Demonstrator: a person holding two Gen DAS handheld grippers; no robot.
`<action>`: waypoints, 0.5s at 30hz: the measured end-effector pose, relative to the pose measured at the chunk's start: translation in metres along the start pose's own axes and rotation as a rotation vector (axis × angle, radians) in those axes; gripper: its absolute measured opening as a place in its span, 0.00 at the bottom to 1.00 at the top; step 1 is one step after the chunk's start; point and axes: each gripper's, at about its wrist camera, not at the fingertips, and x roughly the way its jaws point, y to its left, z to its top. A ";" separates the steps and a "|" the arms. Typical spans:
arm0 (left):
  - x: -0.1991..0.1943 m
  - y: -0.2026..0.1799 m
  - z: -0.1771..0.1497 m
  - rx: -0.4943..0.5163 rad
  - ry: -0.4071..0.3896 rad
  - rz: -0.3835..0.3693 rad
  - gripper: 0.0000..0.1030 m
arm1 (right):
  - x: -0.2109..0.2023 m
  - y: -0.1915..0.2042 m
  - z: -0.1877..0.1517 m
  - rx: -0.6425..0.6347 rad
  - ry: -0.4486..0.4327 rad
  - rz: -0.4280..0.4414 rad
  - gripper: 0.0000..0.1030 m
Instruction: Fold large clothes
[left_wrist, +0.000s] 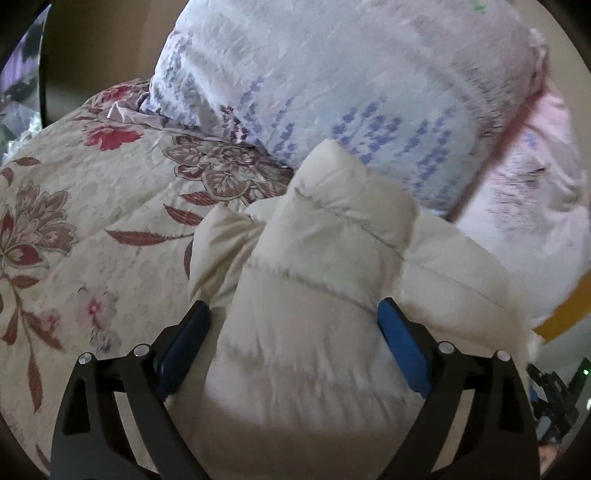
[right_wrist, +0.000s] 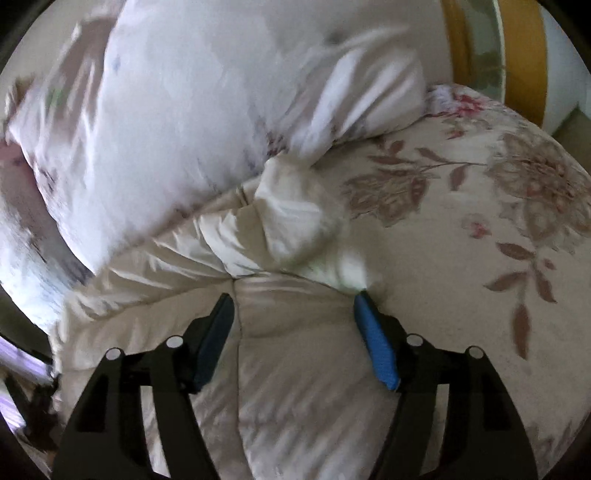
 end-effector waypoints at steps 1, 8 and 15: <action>-0.010 0.004 -0.001 -0.002 0.000 -0.022 0.90 | -0.011 -0.006 -0.001 0.015 -0.007 0.009 0.68; -0.077 0.047 -0.024 -0.096 0.014 -0.145 0.90 | -0.067 -0.061 -0.035 0.187 0.037 0.155 0.81; -0.111 0.078 -0.067 -0.204 0.042 -0.229 0.90 | -0.089 -0.095 -0.077 0.345 0.096 0.263 0.81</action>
